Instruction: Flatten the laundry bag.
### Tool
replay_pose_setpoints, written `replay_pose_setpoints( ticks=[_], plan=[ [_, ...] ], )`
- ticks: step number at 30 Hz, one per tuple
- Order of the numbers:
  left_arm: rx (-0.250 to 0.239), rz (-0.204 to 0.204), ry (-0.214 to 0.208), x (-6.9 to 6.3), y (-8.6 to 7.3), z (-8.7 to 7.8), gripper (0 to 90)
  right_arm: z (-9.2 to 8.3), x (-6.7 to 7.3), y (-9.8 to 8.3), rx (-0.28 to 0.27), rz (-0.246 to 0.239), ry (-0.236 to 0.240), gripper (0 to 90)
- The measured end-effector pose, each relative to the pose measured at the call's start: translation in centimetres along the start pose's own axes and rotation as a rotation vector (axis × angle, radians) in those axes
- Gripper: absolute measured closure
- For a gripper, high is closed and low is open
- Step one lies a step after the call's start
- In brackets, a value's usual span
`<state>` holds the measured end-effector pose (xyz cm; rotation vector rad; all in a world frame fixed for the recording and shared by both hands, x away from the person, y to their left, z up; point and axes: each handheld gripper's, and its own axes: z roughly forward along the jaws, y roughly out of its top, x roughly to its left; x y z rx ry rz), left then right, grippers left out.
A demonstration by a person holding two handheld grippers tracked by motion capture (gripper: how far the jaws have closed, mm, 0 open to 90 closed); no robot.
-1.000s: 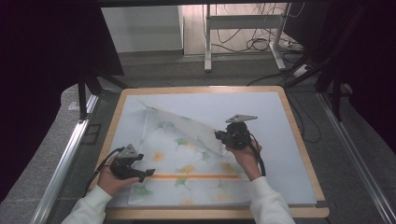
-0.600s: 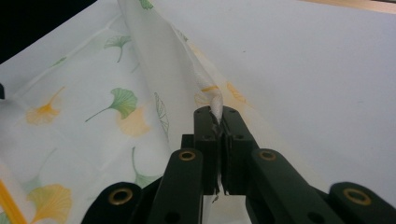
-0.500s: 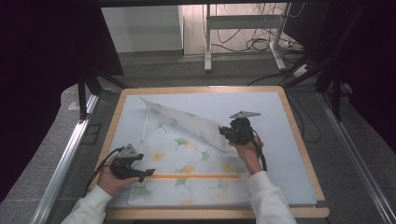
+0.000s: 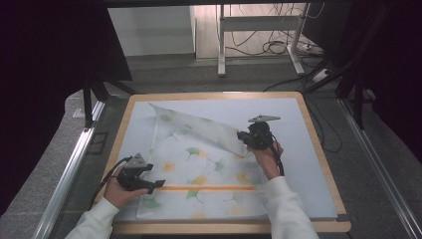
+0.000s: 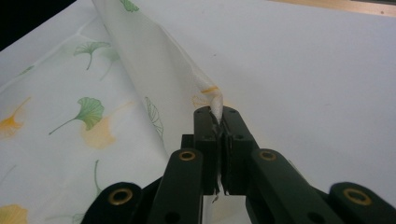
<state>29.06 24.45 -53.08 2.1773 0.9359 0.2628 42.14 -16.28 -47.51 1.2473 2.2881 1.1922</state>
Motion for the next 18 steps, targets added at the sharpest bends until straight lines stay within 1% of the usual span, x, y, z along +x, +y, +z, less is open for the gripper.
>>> replay_pose_setpoints(
  ticks=[4,7,8,9,10,15,18],
  plan=[
    [-0.001,-0.001,-0.001,0.0,0.0,0.0,18.9,0.2,-0.5,0.4,-0.006,0.009,-0.003,85.4],
    [0.003,0.003,-0.005,0.1,0.0,0.1,19.0,0.5,-1.3,0.8,-0.011,0.014,-0.003,85.4],
    [0.004,0.002,-0.006,0.1,0.0,0.1,19.0,0.6,-1.6,0.9,-0.007,0.026,0.000,85.4],
    [0.004,0.002,-0.006,0.1,0.0,0.1,19.0,0.6,-1.6,0.9,-0.007,0.026,0.000,85.4],
    [0.003,-0.002,-0.008,0.1,0.0,0.1,18.9,0.8,-2.2,1.0,-0.017,0.043,0.000,85.4],
    [0.000,-0.006,-0.007,0.1,0.0,0.2,18.9,1.2,-3.5,1.5,-0.026,0.064,-0.016,85.4],
    [0.002,-0.004,-0.007,0.2,0.0,0.1,18.9,1.8,-4.1,1.3,-0.021,0.088,-0.022,85.4]
  ],
)
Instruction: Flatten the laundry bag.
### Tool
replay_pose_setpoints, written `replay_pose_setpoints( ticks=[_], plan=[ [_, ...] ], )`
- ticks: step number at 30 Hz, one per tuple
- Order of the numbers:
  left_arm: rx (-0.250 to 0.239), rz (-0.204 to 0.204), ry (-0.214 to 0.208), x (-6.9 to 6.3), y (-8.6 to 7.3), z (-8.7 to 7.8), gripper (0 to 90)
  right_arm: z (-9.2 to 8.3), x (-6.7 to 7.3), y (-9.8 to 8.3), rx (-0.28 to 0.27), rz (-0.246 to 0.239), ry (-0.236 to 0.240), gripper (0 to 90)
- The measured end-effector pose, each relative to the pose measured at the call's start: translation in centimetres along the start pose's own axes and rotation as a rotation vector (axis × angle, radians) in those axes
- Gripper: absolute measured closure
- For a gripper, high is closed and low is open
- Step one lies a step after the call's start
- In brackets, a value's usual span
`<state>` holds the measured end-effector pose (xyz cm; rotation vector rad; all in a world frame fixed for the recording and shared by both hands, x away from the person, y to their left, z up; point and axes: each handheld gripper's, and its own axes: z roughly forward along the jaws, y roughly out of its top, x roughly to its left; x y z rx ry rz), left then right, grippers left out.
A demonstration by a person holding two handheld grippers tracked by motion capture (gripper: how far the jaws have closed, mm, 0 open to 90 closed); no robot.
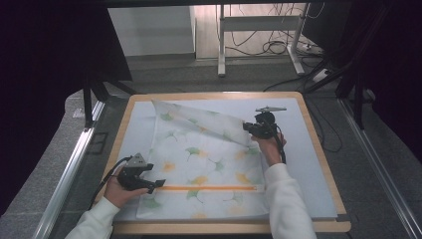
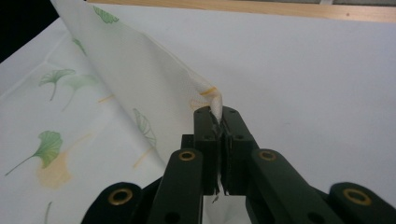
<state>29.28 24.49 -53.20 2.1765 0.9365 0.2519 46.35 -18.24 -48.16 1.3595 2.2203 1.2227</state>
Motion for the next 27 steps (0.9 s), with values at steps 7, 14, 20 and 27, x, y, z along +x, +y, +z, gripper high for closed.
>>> replay_pose_setpoints(
  ticks=[7,14,20,27],
  plan=[
    [-0.001,0.001,0.001,0.1,0.0,0.0,18.9,0.7,-1.1,0.8,-0.026,0.011,-0.036,81.7],
    [-0.005,-0.003,0.003,0.1,0.0,-0.1,18.9,0.6,-1.1,2.4,-0.032,-0.009,-0.118,55.4],
    [-0.003,0.000,0.002,0.1,0.0,-0.1,18.8,-1.4,-0.4,2.4,-0.081,-0.005,-0.151,46.5],
    [-0.006,-0.004,0.001,0.1,0.0,-0.1,18.8,-3.2,1.0,0.8,-0.054,-0.049,-0.072,49.0]
  ],
)
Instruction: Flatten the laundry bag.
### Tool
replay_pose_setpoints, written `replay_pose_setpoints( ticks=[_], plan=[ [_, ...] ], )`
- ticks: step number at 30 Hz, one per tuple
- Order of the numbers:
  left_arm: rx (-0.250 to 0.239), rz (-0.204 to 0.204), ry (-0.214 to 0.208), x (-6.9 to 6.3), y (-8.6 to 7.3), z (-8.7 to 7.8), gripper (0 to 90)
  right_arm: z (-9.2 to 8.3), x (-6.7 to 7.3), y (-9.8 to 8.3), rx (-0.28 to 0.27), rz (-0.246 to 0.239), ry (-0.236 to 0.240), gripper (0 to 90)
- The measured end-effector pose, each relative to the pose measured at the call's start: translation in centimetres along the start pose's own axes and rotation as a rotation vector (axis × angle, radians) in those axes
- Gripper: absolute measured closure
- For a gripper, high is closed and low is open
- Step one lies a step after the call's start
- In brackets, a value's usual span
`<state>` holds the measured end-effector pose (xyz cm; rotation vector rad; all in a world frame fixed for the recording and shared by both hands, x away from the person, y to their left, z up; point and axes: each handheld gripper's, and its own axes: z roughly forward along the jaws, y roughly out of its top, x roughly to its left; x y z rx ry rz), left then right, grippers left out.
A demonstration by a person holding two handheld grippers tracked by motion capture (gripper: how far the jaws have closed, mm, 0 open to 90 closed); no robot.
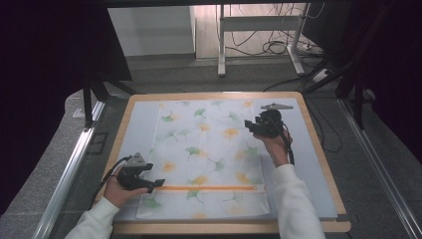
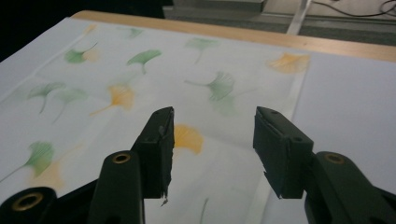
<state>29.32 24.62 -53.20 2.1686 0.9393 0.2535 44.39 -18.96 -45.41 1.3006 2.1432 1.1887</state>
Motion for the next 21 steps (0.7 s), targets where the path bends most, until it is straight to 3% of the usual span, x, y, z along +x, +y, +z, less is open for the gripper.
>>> replay_pose_setpoints(
  ticks=[9,13,21],
  plan=[
    [-0.020,0.002,0.013,-0.1,0.0,-0.1,18.8,-2.3,1.6,-2.1,0.057,-0.070,0.082,55.7],
    [-0.017,0.022,0.022,-0.4,0.2,-0.1,18.7,-3.2,2.4,-3.2,0.071,-0.085,0.115,60.9],
    [-0.022,0.035,0.020,-0.9,0.4,-0.1,18.4,-5.2,3.2,-5.7,0.083,-0.105,0.174,83.4]
  ],
)
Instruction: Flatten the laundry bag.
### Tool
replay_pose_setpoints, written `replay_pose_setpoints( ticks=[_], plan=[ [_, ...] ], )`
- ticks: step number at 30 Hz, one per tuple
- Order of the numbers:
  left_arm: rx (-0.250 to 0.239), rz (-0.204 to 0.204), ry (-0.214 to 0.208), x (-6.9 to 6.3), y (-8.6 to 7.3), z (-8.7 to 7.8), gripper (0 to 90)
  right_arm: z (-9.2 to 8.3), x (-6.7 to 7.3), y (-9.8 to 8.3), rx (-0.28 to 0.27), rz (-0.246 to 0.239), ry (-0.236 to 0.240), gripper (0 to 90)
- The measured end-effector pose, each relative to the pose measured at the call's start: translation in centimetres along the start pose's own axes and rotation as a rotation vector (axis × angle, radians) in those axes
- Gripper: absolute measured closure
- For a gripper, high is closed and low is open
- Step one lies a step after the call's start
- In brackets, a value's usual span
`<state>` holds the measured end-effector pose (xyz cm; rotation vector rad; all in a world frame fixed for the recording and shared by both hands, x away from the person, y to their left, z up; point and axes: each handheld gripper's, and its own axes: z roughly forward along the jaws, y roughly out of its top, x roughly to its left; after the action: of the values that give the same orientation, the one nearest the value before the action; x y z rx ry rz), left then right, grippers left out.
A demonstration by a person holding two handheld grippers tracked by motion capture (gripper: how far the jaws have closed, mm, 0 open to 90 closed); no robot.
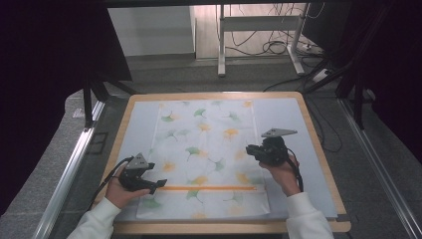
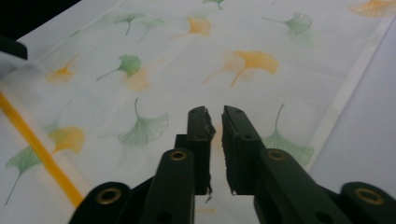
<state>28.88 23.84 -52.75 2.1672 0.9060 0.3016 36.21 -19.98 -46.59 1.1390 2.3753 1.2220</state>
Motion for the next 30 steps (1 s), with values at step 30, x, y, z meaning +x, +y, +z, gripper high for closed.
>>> replay_pose_setpoints(
  ticks=[30],
  plan=[
    [-0.013,0.019,-0.056,-1.7,0.9,0.2,19.2,-5.1,3.9,-9.6,0.091,-0.009,0.039,88.9]
  ],
)
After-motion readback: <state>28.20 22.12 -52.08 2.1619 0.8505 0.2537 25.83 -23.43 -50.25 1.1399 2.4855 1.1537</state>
